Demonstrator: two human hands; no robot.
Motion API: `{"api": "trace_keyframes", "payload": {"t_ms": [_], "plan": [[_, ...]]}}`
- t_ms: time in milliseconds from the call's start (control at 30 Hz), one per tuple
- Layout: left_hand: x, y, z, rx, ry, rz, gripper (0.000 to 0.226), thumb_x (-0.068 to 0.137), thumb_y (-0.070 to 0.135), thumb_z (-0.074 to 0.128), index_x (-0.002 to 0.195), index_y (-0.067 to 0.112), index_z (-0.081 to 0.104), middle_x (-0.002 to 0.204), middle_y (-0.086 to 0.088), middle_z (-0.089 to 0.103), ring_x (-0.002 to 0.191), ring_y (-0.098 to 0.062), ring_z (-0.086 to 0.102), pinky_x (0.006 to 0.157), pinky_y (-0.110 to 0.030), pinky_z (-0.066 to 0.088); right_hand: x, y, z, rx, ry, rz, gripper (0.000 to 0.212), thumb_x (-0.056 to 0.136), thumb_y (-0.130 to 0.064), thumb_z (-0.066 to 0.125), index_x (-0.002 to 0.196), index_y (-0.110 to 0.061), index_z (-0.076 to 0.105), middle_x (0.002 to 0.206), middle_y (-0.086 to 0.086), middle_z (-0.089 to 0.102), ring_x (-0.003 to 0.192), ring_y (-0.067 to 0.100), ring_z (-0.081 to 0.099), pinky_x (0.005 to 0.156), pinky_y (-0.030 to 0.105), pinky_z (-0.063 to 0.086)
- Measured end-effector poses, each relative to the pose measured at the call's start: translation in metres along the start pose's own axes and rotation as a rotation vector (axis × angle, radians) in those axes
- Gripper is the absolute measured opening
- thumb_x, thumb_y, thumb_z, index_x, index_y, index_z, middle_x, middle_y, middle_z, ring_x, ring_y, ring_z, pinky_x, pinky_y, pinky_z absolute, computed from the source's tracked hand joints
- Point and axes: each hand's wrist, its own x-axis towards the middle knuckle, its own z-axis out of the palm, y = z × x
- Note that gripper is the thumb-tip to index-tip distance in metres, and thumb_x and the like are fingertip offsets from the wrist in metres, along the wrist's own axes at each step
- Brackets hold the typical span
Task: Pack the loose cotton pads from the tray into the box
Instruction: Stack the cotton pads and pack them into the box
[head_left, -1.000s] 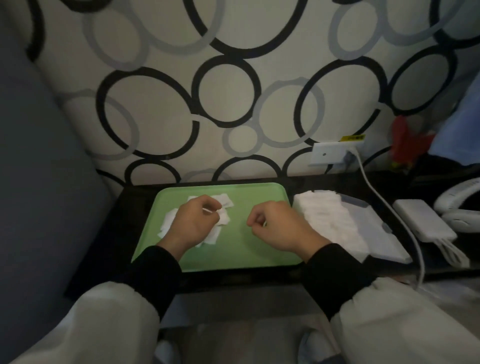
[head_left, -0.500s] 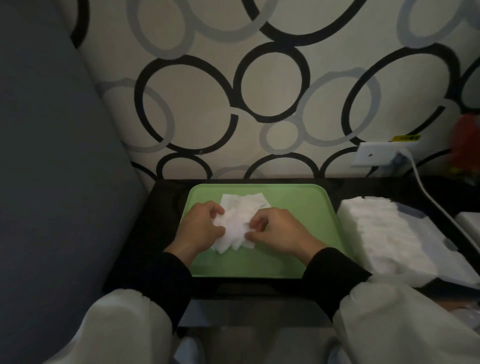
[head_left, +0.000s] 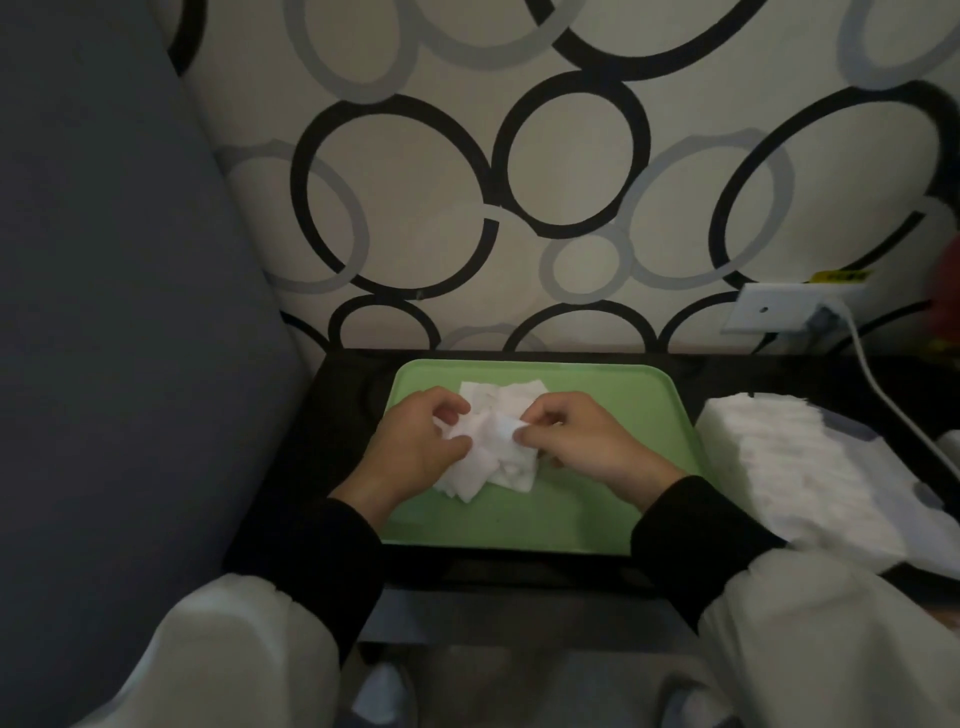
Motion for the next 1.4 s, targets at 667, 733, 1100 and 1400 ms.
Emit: {"api": "trace_keyframes", "payload": {"t_ms": [667, 733, 1100, 1400], "plan": [[-0.012, 0.004, -0.009, -0.609, -0.016, -0.174, 0.009, 0.088, 0.008, 0.071, 0.093, 0.015, 0.071, 0.094, -0.004, 0.07, 0.087, -0.019, 0.069, 0.067, -0.029, 0.058, -0.001, 0.005, 0.018, -0.175, 0.019, -0.108, 0.008, 0.092, -0.017, 0.064, 0.089, -0.017, 0.072, 0.081, -0.006, 0.07, 0.072, 0.011, 0.066, 0.069, 0.022, 0.051], [-0.012, -0.003, -0.014, -0.669, 0.042, -0.239, 0.008, 0.09, 0.007, 0.068, 0.096, 0.014, 0.069, 0.096, -0.007, 0.071, 0.081, -0.019, 0.072, 0.062, -0.026, 0.057, 0.0, 0.006, 0.028, -0.35, -0.012, -0.102, 0.011, 0.087, -0.025, 0.07, 0.098, -0.021, 0.07, 0.09, -0.009, 0.068, 0.085, 0.01, 0.064, 0.078, 0.023, 0.051], [-0.009, -0.009, -0.016, -0.705, 0.038, -0.261, 0.011, 0.092, 0.006, 0.066, 0.102, 0.011, 0.065, 0.098, -0.013, 0.072, 0.07, -0.018, 0.074, 0.056, -0.023, 0.054, 0.004, 0.0, 0.063, -0.733, 0.055, 0.04, 0.039, 0.073, -0.06, 0.071, 0.09, -0.027, 0.057, 0.093, -0.004, 0.061, 0.086, 0.019, 0.06, 0.079, 0.039, 0.054], [-0.007, -0.012, -0.017, -0.656, 0.076, -0.263, 0.011, 0.089, 0.008, 0.069, 0.094, 0.018, 0.067, 0.093, -0.004, 0.07, 0.083, -0.017, 0.067, 0.062, -0.027, 0.054, 0.001, -0.008, 0.036, -0.125, 0.063, 0.046, 0.013, 0.078, -0.012, 0.072, 0.072, -0.017, 0.061, 0.073, -0.006, 0.06, 0.067, 0.011, 0.056, 0.064, 0.028, 0.047]]}}
